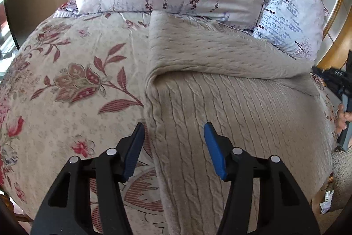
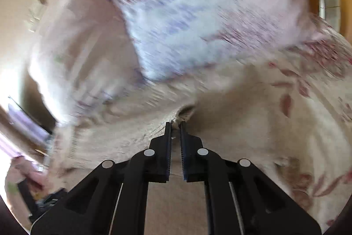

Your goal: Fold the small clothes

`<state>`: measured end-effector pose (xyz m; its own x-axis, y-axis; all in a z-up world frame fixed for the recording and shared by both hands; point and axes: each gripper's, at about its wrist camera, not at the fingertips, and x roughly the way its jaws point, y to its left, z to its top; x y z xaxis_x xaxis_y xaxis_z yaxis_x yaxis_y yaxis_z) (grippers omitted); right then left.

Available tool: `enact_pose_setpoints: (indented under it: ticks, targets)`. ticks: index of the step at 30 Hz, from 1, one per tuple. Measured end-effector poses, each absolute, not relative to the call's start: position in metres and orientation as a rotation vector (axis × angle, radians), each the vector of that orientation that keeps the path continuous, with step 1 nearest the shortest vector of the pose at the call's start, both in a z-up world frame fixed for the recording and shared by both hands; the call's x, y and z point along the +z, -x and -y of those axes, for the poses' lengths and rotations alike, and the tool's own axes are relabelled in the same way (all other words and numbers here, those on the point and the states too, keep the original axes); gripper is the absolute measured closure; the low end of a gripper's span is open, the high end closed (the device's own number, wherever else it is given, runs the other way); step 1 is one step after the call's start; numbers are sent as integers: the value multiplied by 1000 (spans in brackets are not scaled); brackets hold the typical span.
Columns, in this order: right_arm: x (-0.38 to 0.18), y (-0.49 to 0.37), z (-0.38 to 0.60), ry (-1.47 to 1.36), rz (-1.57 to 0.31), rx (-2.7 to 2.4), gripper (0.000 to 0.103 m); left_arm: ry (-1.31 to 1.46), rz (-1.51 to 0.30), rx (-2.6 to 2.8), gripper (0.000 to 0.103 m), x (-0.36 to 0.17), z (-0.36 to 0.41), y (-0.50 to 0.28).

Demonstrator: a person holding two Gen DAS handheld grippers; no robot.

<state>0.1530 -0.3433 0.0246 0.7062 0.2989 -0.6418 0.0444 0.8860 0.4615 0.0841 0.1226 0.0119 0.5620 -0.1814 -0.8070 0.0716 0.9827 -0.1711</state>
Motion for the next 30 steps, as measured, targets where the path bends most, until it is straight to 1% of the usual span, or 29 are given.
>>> enact_pose_setpoints:
  ticks: [3,4,5,7,8,9,14,17,20,22,26,30]
  targets:
    - [-11,-163,348,-517,-918,111,94,125,-961,-156,48,9,-120,-82]
    - [-12,-159,351,-546,-905,121,94,135,-960,-163,48,10,-120,-80]
    - [-10,-156,353,-551,-901,125,90,146,-960,-170,48,10,-121,-78]
    - [-2,-144,360,-577,-889,146,75,175,-956,-191,48,12,-125,-73]
    - [2,-137,365,-589,-874,155,55,187,-954,-200,48,12,-127,-71]
    - [5,-128,367,-596,-856,161,44,208,-950,-214,48,13,-130,-67]
    - [9,-71,411,-620,-816,176,43,303,-940,-270,50,14,-141,-49]
    - [-4,-41,433,-665,-853,191,44,343,-947,-298,57,10,-145,-36]
    - [-18,-14,446,-693,-889,211,49,380,-947,-313,65,5,-148,-24]
    - [-25,1,448,-708,-900,240,50,421,-938,-330,70,2,-151,-14]
    - [-38,18,439,-739,-927,321,55,500,-928,-379,73,-4,-154,5]
    - [-47,32,429,-750,-934,377,57,531,-917,-424,73,-8,-150,24]
